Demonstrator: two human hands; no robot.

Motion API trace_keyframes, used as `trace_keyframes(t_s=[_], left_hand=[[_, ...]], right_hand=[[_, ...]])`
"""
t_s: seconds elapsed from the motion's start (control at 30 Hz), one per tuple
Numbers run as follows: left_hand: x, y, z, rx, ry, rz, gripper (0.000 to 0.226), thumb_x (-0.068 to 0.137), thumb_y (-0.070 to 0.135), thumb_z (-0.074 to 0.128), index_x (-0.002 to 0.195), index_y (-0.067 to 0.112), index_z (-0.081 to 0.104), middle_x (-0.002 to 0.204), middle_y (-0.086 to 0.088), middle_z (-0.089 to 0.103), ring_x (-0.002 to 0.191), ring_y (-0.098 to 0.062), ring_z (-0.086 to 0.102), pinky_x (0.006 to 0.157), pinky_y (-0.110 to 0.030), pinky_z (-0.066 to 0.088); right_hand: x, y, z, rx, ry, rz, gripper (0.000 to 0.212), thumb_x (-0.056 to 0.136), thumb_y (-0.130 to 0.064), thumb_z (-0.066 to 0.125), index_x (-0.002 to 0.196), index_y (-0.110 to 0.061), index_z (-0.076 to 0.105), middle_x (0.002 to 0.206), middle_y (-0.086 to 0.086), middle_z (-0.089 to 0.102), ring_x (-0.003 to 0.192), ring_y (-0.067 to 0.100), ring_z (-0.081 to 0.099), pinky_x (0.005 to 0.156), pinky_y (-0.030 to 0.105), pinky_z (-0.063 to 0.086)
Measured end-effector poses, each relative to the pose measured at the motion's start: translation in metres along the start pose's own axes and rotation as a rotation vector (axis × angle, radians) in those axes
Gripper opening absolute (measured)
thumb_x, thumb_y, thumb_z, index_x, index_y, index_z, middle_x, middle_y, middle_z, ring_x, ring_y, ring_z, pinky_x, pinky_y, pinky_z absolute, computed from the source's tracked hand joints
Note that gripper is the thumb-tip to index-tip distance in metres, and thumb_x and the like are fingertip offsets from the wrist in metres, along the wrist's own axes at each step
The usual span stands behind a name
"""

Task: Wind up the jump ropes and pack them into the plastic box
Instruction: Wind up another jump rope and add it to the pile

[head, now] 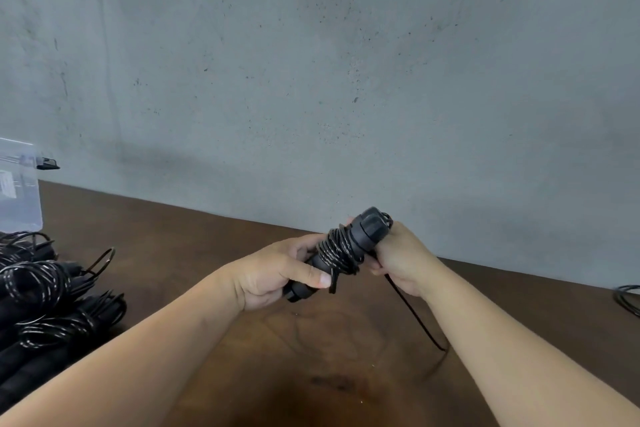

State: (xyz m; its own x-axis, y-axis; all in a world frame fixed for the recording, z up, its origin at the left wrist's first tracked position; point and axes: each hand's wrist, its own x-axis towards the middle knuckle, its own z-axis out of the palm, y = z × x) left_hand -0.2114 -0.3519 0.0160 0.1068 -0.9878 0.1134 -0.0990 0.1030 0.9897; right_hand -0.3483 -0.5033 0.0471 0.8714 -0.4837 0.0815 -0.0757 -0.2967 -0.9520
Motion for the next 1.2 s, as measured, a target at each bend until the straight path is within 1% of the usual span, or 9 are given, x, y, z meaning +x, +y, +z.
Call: trace_keyframes(t_s=[0.13, 0.3, 0.37, 0.57, 0.67, 0.73, 0.83, 1.07, 1.2], left_hand=[[0.001, -0.001, 0.000, 0.005, 0.173, -0.035, 0.081, 0.062, 0.016, 0.080, 0.138, 0.020, 0.051, 0.131, -0.012, 0.061, 0.127, -0.031, 0.053, 0.112, -0.046, 0.037], [0.007, 0.002, 0.002, 0.057, 0.375, -0.035, 0.073, 0.076, 0.001, 0.075, 0.133, 0.039, 0.048, 0.117, 0.001, 0.069, 0.106, -0.012, 0.063, 0.084, -0.019, 0.047], [0.008, 0.003, 0.000, 0.178, 0.426, -0.051, 0.074, 0.080, -0.002, 0.070, 0.136, 0.039, 0.045, 0.113, 0.007, 0.068, 0.103, -0.007, 0.063, 0.080, -0.014, 0.046], [0.006, -0.003, 0.010, 1.009, 0.387, -0.177, 0.082, 0.081, 0.027, 0.063, 0.149, 0.044, 0.021, 0.122, 0.006, 0.058, 0.104, -0.020, 0.060, 0.092, -0.036, 0.050], [0.005, -0.001, 0.018, 1.188, 0.301, -0.199, 0.076, 0.082, 0.030, 0.059, 0.146, 0.046, 0.022, 0.113, 0.004, 0.059, 0.096, -0.023, 0.062, 0.083, -0.037, 0.053], [0.005, 0.003, 0.025, 1.226, 0.218, -0.204, 0.068, 0.081, 0.028, 0.058, 0.140, 0.045, 0.029, 0.102, 0.006, 0.064, 0.088, -0.022, 0.063, 0.078, -0.037, 0.054], [0.008, 0.015, 0.034, 1.241, 0.026, -0.228, 0.058, 0.081, 0.021, 0.061, 0.132, 0.041, 0.040, 0.094, 0.010, 0.064, 0.086, -0.018, 0.061, 0.075, -0.032, 0.052], [-0.005, 0.026, 0.023, 0.682, -0.371, -0.311, 0.055, 0.072, -0.003, 0.069, 0.109, 0.037, 0.061, 0.096, 0.005, 0.067, 0.083, -0.010, 0.061, 0.071, -0.019, 0.047], [-0.008, 0.018, 0.011, 0.207, -0.335, -0.185, 0.074, 0.064, -0.008, 0.057, 0.134, 0.016, 0.054, 0.124, -0.015, 0.062, 0.109, -0.027, 0.059, 0.091, -0.034, 0.047]], right_hand=[[0.000, 0.011, 0.002, -0.171, 0.072, 0.045, 0.038, 0.101, -0.022, 0.040, 0.067, -0.012, 0.052, 0.068, 0.012, 0.049, 0.047, 0.013, 0.030, 0.048, 0.025, 0.023], [-0.008, 0.016, 0.001, -0.504, -0.007, 0.073, 0.036, 0.102, -0.031, 0.042, 0.084, -0.014, 0.067, 0.066, -0.004, 0.060, 0.047, 0.005, 0.046, 0.053, 0.021, 0.035], [-0.014, 0.015, 0.005, -0.710, -0.045, 0.033, 0.034, 0.101, -0.032, 0.045, 0.077, -0.015, 0.061, 0.065, -0.005, 0.058, 0.055, 0.008, 0.051, 0.054, 0.023, 0.037], [-0.028, -0.001, 0.008, -1.373, -0.182, -0.084, 0.018, 0.093, -0.009, 0.044, 0.079, -0.012, 0.054, 0.074, 0.004, 0.055, 0.063, 0.022, 0.054, 0.055, 0.034, 0.043], [-0.034, -0.026, 0.008, -1.544, -0.265, -0.174, 0.024, 0.085, -0.005, 0.049, 0.064, -0.014, 0.042, 0.062, 0.002, 0.044, 0.053, 0.020, 0.043, 0.050, 0.030, 0.035], [-0.034, -0.042, 0.009, -1.612, -0.298, -0.215, 0.015, 0.081, -0.008, 0.056, 0.068, -0.016, 0.054, 0.058, -0.003, 0.045, 0.051, 0.017, 0.042, 0.047, 0.027, 0.034], [-0.032, -0.059, 0.009, -1.548, -0.408, -0.173, 0.007, 0.078, -0.016, 0.072, 0.080, -0.022, 0.071, 0.062, -0.010, 0.059, 0.054, 0.005, 0.048, 0.047, 0.022, 0.035], [-0.021, -0.065, -0.011, -0.965, -0.640, 0.046, 0.019, 0.071, -0.037, 0.085, 0.083, -0.025, 0.077, 0.077, -0.004, 0.071, 0.061, 0.001, 0.058, 0.071, 0.018, 0.043], [-0.013, -0.038, -0.028, -0.383, -0.512, 0.049, 0.006, 0.073, -0.024, 0.080, 0.077, -0.022, 0.076, 0.070, -0.001, 0.069, 0.062, 0.008, 0.061, 0.069, 0.020, 0.048]])
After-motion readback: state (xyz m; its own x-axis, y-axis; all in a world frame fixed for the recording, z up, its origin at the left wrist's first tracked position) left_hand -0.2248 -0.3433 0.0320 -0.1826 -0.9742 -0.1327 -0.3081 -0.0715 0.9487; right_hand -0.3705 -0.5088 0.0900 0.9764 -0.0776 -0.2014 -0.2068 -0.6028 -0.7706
